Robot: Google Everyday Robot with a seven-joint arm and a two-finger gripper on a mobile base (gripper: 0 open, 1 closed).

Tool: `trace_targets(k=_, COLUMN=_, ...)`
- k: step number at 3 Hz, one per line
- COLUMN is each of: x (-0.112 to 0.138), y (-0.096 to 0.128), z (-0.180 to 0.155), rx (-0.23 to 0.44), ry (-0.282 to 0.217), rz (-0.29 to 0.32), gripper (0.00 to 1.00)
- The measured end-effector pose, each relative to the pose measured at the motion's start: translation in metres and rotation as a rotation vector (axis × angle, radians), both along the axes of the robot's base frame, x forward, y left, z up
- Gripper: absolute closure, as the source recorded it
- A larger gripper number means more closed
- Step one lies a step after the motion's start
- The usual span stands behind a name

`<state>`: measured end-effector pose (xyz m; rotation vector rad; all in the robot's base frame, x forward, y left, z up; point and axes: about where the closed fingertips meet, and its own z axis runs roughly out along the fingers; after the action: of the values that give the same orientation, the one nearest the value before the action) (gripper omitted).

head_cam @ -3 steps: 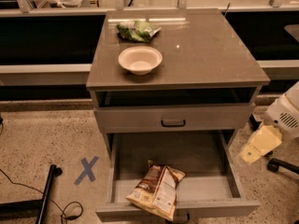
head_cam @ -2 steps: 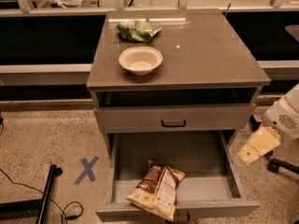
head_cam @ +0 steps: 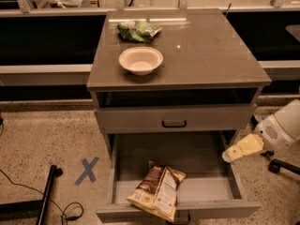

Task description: Place brown chip bag into middle drawer

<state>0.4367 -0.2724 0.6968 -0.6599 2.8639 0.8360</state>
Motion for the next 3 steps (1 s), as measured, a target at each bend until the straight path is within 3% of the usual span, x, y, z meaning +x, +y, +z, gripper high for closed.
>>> trace_targets(k=1, x=0.017, y=-0.001, z=-0.056, rx=0.082, ry=0.029, rz=-0.187, gripper=0.0)
trace_targets(k=2, x=0.027, y=0.013, z=-0.11, rx=0.11, ry=0.075, rz=-0.294, gripper=0.0)
trace_targets(k=3, x=0.027, y=0.029, z=-0.161, rx=0.108, ry=0.138, rz=-0.361, gripper=0.0)
